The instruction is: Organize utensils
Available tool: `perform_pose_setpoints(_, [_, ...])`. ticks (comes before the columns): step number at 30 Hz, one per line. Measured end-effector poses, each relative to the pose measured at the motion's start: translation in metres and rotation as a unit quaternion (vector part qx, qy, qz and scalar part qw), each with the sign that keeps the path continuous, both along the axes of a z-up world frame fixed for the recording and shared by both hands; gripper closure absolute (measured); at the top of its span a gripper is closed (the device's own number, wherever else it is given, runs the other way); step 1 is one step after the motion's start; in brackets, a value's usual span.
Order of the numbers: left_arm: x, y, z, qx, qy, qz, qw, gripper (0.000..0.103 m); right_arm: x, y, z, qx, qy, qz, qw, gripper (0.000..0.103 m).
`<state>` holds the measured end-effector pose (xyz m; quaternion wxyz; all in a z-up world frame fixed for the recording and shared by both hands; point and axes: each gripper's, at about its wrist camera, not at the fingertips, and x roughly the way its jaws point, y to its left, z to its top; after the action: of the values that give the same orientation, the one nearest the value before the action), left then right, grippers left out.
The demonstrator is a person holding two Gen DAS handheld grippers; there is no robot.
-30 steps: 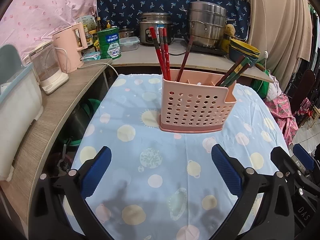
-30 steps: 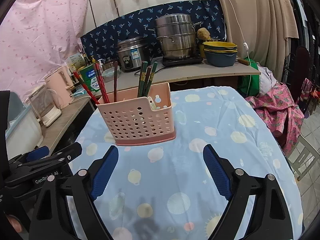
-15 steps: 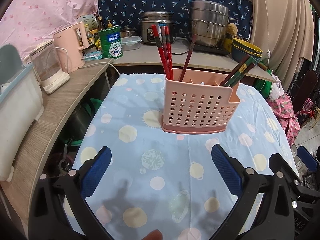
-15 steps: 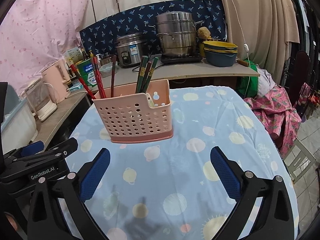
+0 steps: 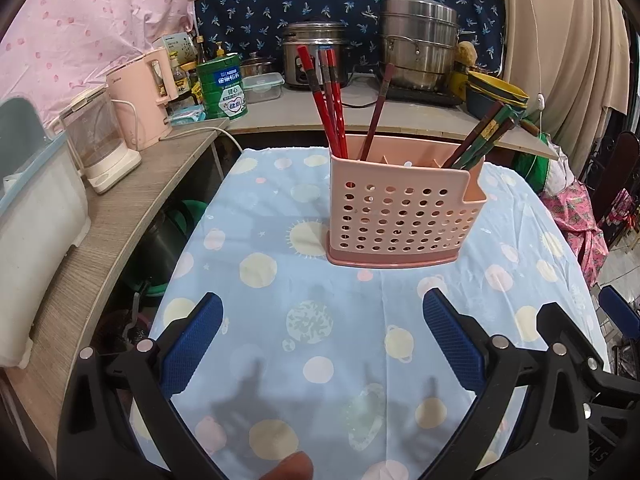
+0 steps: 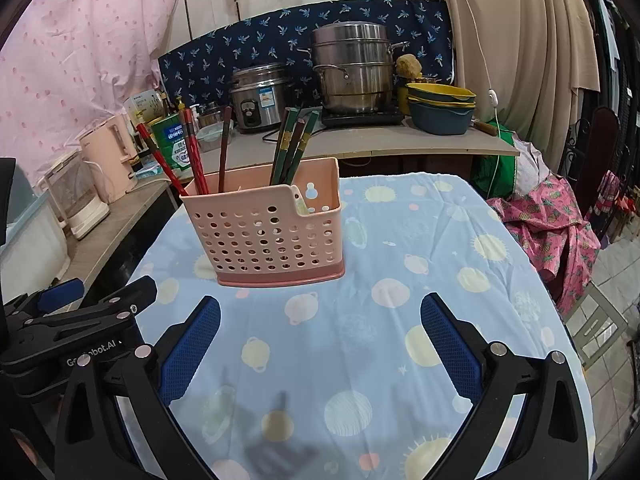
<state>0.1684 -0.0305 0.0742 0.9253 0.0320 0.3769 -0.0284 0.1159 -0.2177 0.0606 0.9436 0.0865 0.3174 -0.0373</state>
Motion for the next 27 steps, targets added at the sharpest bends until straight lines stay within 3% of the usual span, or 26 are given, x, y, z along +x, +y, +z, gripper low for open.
perform_pose_setpoints(27, [0.0044, 0.005, -0.0039, 0.014, -0.002, 0.012, 0.9998, 0.007, 0.005, -0.0051, -0.0032, -0.004, 0.004, -0.003, 1.0, 0.007])
